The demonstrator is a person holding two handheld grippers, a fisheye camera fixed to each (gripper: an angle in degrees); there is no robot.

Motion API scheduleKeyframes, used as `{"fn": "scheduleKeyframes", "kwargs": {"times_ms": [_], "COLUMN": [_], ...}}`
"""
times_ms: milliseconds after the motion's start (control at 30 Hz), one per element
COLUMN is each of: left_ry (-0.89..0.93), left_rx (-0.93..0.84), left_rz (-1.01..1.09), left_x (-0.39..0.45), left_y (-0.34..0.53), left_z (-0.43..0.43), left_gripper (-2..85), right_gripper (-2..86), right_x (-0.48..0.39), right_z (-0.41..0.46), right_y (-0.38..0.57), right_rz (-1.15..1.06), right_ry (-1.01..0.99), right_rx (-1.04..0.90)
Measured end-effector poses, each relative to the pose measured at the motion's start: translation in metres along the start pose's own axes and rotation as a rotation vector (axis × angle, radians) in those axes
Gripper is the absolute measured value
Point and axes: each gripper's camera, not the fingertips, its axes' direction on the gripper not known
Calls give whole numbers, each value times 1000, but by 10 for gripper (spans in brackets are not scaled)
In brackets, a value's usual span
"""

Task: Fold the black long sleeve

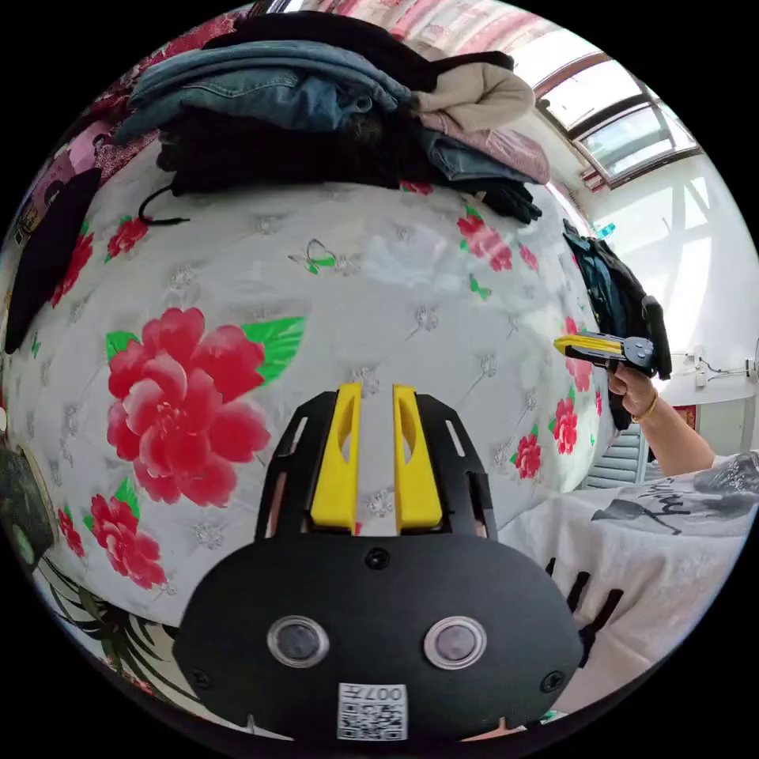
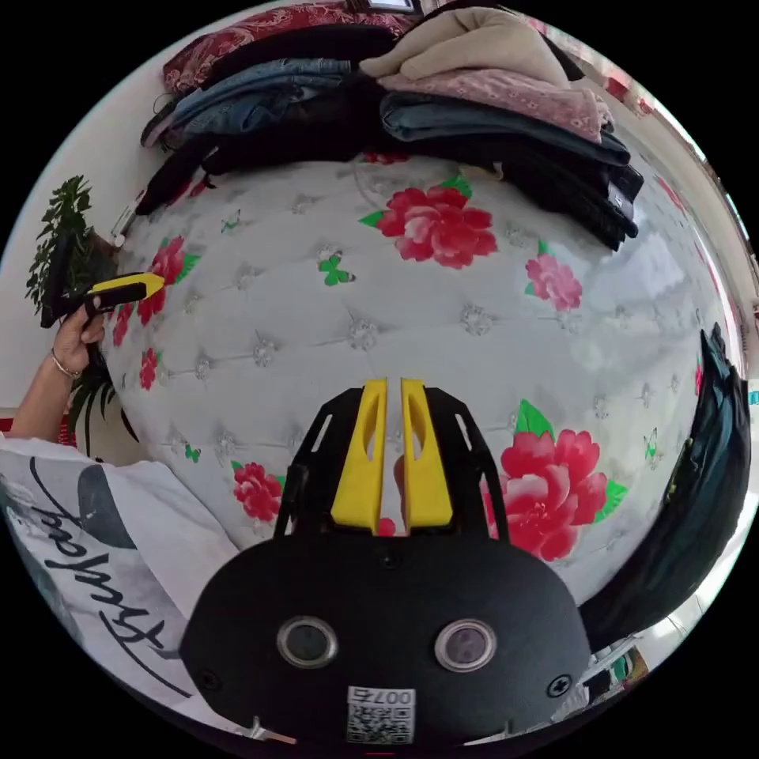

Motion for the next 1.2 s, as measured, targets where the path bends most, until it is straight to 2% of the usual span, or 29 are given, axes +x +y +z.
{"fn": "scheduleKeyframes", "kwargs": {"times_ms": [67,200,267,367,533,633,767,900,1067,1200], "left_ry": [-44,-134,-221,-379,-451,-491,-539,-579,-604,-541], "left_rx": [-138,-259,-318,-372,-380,-385,-378,-364,-343,-308], "left_rz": [51,200,337,451,433,383,318,268,216,92], "left_x": [53,127,170,206,223,231,238,241,236,216], "left_y": [37,48,42,38,33,28,24,23,22,20], "left_z": [42,74,95,110,116,120,124,126,126,117], "left_gripper": [39,4,-5,-8,-9,-9,-9,-9,-9,-10], "right_gripper": [9,4,4,12,50,68,83,88,52,11], "right_x": [7,17,24,39,97,168,285,380,464,455], "right_z": [24,39,33,25,3,-41,-123,-175,-176,-171], "right_y": [79,157,185,200,229,267,331,371,384,372], "right_rz": [-5,-10,29,166,409,620,880,1054,1152,1081], "right_ry": [72,146,129,85,-160,-29,361,486,329,300], "right_rx": [-148,-265,-90,35,208,358,490,492,350,297]}}
